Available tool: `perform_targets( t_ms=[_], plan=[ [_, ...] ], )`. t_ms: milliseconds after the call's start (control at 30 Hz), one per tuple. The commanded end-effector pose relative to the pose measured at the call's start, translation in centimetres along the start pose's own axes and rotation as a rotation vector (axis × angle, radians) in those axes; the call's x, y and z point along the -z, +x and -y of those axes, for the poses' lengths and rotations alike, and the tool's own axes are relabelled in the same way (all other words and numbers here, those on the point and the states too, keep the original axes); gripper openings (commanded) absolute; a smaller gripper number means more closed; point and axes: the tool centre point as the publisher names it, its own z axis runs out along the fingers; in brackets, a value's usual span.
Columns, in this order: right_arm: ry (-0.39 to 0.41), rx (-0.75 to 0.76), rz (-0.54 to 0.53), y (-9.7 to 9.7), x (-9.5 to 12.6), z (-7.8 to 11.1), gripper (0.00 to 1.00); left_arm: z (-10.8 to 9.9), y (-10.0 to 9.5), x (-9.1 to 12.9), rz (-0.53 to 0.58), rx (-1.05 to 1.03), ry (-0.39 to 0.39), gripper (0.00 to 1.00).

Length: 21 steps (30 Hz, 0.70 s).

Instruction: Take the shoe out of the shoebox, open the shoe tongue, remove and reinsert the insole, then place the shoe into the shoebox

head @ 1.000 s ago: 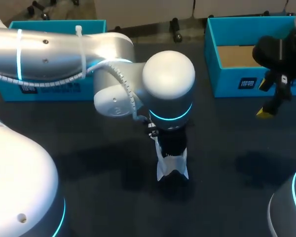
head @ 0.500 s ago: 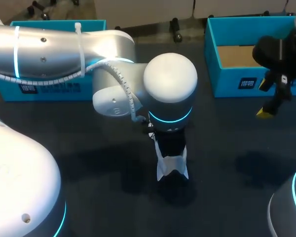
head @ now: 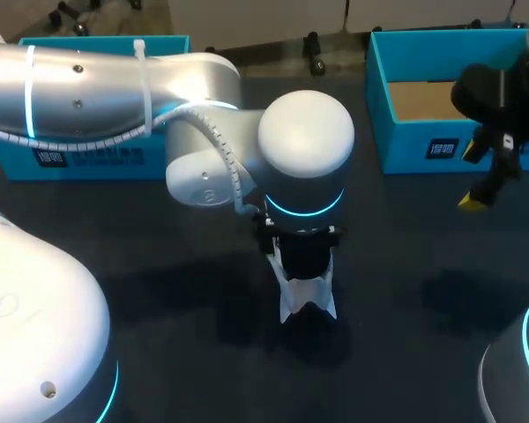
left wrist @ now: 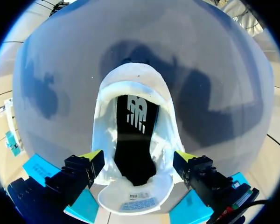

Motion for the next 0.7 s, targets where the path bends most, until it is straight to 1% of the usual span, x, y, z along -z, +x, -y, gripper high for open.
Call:
perform_targets(
  t_ms=[33,200,467,700],
  plan=[
    [0.006,-0.001,-0.003,-0.2,-0.1,-0.2,1.0,-0.2,0.1,0.1,0.0,-0.005,0.007,1.0],
    [0.006,-0.001,-0.003,-0.2,-0.1,-0.2,1.0,-0.2,0.1,0.6,0.011,-0.011,0.013,1.0],
    [0.006,-0.001,-0.003,-0.2,-0.1,-0.2,1.0,-0.7,0.2,1.1,0.017,0.0,0.005,1.0],
    [0.006,-0.001,-0.003,-0.2,-0.1,-0.2,1.0,-1.3,0.2,2.1,0.027,-0.006,0.021,1.0]
  ],
)
